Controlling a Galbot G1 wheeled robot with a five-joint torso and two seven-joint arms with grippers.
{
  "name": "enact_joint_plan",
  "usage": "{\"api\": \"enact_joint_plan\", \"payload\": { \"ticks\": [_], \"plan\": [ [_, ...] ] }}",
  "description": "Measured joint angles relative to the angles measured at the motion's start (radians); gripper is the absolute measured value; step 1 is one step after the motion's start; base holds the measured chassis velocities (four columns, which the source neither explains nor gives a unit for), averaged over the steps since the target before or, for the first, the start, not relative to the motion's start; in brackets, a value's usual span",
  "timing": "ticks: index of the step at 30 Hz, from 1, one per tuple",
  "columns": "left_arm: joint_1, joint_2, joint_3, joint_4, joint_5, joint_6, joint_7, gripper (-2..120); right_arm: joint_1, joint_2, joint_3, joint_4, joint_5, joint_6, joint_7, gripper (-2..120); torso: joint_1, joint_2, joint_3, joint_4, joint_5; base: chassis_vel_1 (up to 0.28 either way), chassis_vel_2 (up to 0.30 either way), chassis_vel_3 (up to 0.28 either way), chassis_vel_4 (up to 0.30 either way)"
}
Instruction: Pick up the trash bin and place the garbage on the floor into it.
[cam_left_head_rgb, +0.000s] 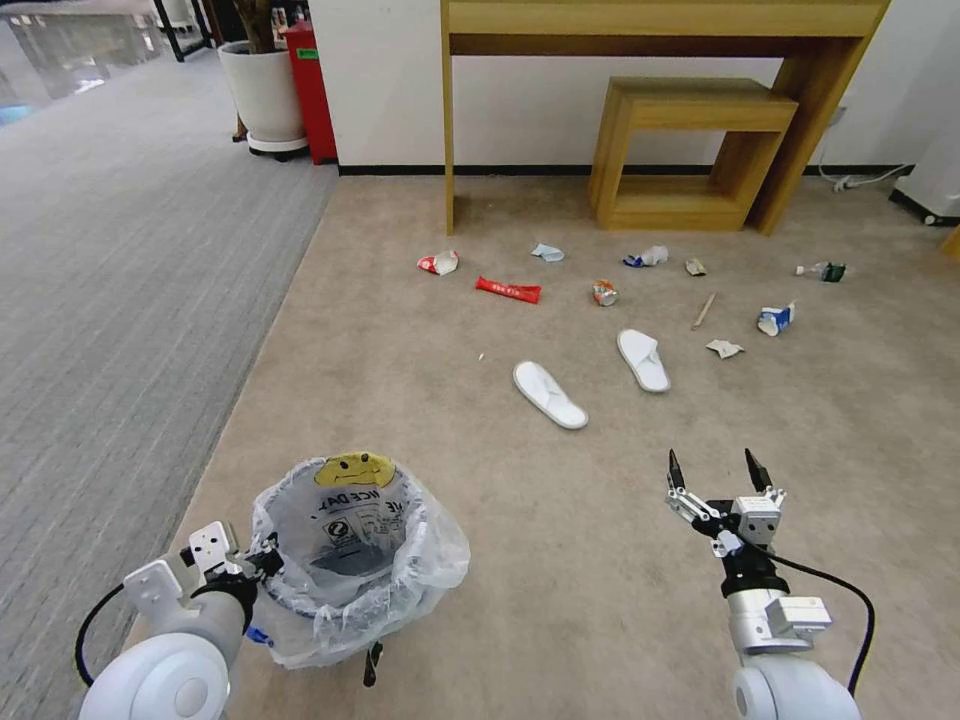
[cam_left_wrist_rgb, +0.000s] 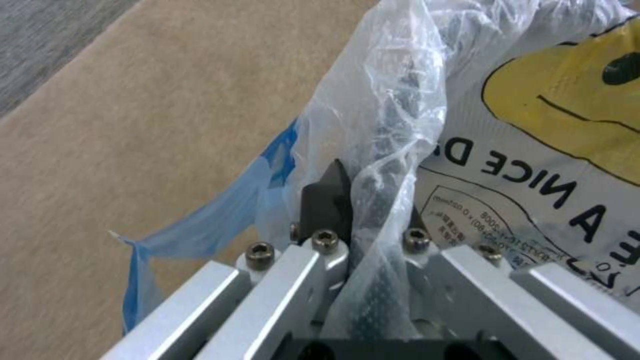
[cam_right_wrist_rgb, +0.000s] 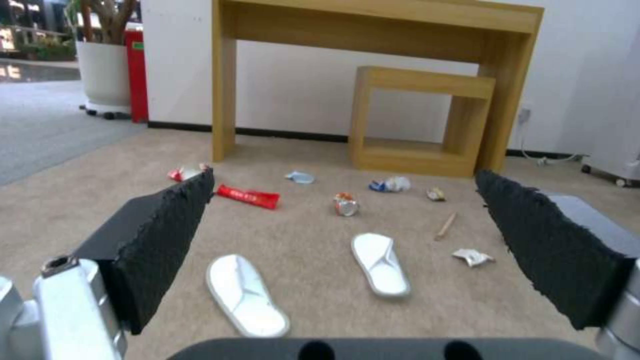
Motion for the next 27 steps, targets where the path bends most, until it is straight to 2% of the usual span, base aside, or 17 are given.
{"api": "enact_joint_plan", "payload": {
  "ticks": [27],
  "plan": [
    [0.029, -0.013, 0.001, -0.037, 0.018, 0.0, -0.001, 1, -0.012, -0.011, 0.001, 0.038, 0.009, -0.007, -0.001, 100, 0.0, 0.0, 0.0, 0.0, 0.0, -0.15, 0.15, 0.15, -0.147]
  ]
}}
